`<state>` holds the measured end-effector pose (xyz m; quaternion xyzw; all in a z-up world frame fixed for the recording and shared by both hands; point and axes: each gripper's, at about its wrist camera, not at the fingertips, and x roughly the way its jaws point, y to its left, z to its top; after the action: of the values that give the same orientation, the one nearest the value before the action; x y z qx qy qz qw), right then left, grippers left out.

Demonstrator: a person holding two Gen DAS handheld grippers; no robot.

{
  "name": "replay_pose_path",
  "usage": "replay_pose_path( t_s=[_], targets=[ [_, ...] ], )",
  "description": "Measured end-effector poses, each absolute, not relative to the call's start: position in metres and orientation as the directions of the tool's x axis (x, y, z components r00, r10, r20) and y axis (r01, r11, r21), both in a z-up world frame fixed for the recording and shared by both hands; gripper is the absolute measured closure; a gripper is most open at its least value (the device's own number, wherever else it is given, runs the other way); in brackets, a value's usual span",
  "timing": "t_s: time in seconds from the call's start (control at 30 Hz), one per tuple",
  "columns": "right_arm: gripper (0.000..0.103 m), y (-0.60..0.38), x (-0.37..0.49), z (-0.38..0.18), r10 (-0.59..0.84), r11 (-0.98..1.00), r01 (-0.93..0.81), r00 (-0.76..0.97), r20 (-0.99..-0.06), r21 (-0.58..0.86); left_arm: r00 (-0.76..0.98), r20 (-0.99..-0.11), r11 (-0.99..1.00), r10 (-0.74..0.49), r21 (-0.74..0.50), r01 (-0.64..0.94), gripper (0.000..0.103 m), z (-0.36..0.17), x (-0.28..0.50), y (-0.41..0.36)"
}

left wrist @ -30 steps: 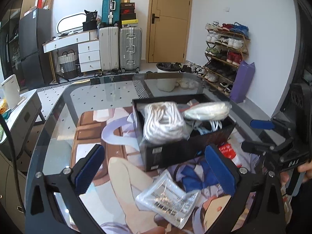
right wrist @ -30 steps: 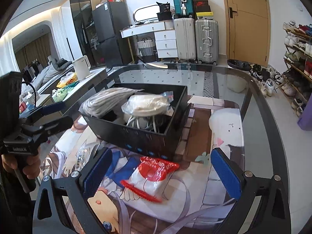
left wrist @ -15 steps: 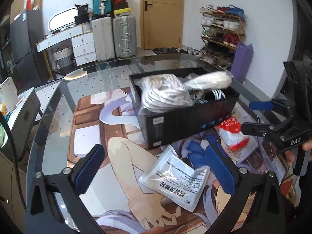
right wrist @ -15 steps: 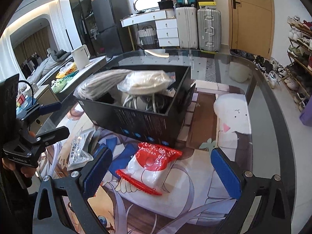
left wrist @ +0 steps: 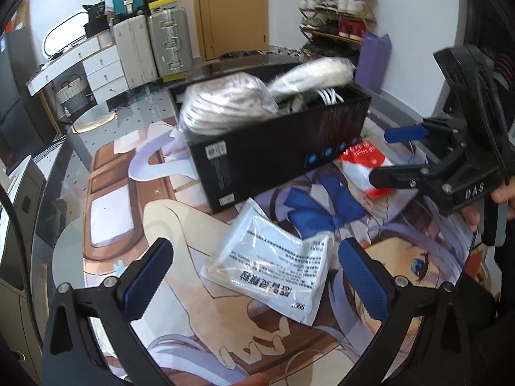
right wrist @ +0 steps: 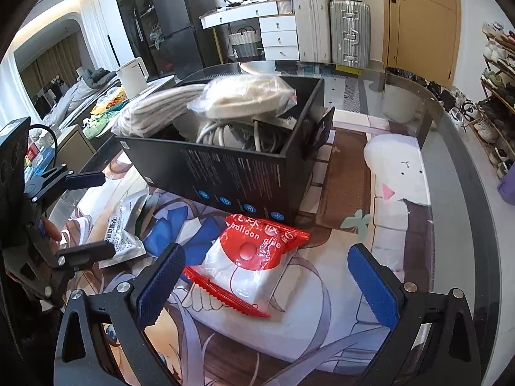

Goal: Organize soft objects
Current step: 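Move the left gripper to the white printed packet while the right gripper approaches the red balloon glue packet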

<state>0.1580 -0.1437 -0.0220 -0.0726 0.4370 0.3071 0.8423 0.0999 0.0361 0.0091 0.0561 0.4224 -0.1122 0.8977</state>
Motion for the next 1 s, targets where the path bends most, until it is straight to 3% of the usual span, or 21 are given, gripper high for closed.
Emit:
replay_pose_path(
  t_s=[1.0],
  targets=[
    [0.001,-0.128,0.151,-0.037,0.444,0.764,-0.633,0.381,-0.811,0.121,0.547,-0.814,0.954,-0.198,-0.031,0.3,0.0,-0.011,0.106,0.034]
  ],
)
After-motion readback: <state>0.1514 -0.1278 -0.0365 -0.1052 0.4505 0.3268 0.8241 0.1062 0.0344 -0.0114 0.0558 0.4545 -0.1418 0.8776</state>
